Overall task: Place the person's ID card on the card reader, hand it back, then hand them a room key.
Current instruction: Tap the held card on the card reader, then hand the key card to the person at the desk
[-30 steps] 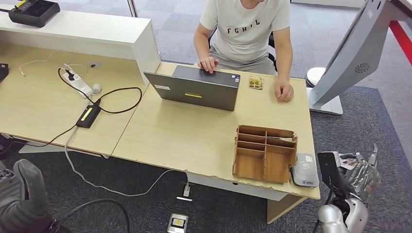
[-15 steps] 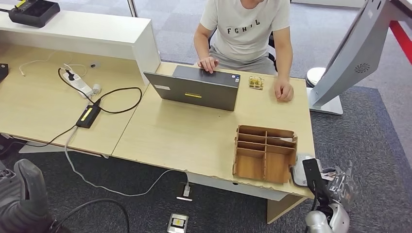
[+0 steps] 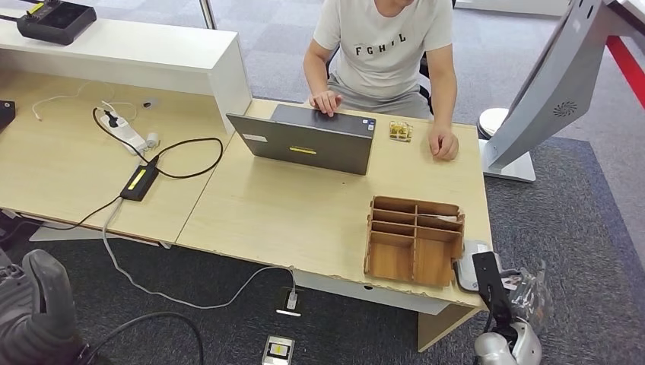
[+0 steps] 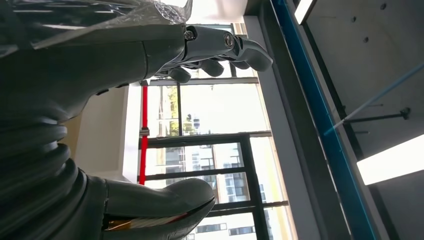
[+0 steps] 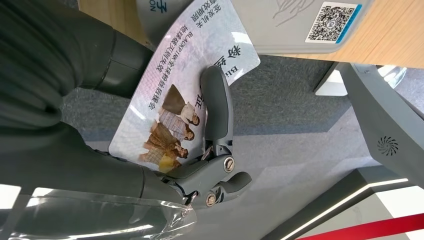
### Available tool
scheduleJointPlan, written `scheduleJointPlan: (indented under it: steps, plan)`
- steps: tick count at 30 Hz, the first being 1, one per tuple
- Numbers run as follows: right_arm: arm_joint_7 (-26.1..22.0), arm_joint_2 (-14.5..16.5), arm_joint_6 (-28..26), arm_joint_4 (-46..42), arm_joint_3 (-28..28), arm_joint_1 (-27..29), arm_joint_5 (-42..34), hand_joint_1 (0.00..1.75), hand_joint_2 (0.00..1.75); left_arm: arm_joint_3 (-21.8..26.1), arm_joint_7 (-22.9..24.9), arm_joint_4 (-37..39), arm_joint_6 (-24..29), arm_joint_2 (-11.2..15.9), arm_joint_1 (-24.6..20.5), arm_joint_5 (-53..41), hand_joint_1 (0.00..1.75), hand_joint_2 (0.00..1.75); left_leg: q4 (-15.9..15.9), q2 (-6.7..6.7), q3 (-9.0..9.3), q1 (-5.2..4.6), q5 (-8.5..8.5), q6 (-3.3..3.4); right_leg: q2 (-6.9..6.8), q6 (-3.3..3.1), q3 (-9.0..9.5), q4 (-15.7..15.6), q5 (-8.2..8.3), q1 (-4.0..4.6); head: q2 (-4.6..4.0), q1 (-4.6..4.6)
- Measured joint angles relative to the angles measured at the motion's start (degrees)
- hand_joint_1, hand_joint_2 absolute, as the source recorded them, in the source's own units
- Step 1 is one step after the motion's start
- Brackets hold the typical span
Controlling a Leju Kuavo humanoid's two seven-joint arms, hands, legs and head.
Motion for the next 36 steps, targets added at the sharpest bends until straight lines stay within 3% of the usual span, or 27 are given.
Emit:
scheduleJointPlan:
  steps: [14,21,27,36]
  plan:
    - [0.0,-0.8,-1.1,-4.1,5.9,-1.4,-5.9,1.75,1.75,-0.8,-0.1,0.0,0.0,2.4,-1.3,5.4,0.16,1.75,0.0,0.01,-0.04,0.00,0.06,-0.02,0.01,0.00,0.01,0.0,0.08,-0.01,0.00,-0.01]
    - [5.0,-1.8,-0.5,-12.9,11.6,-5.2,-4.5,1.75,1.75,-1.0,-0.1,0.0,-2.6,3.5,-2.9,8.6,0.16,1.75,0.0,0.02,-0.19,-0.01,0.12,-0.01,0.01,0.02,-0.11,0.0,0.13,-0.03,0.00,-0.01]
    - [12.8,-3.2,2.0,-20.9,19.2,-11.5,0.0,1.75,1.75,-0.4,-0.1,0.1,-7.7,3.4,-3.5,10.1,0.17,1.75,0.0,0.04,-0.23,-0.02,0.14,-0.03,0.05,0.03,-0.24,0.0,0.17,-0.04,0.00,-0.01]
    - [17.4,-2.9,5.3,-24.5,28.8,-18.9,6.6,1.75,1.75,0.1,-0.1,0.2,-7.5,2.9,-3.6,9.5,0.17,1.75,0.0,0.02,-0.32,0.01,0.15,-0.04,0.02,0.02,-0.29,0.1,0.17,-0.01,0.00,-0.01]
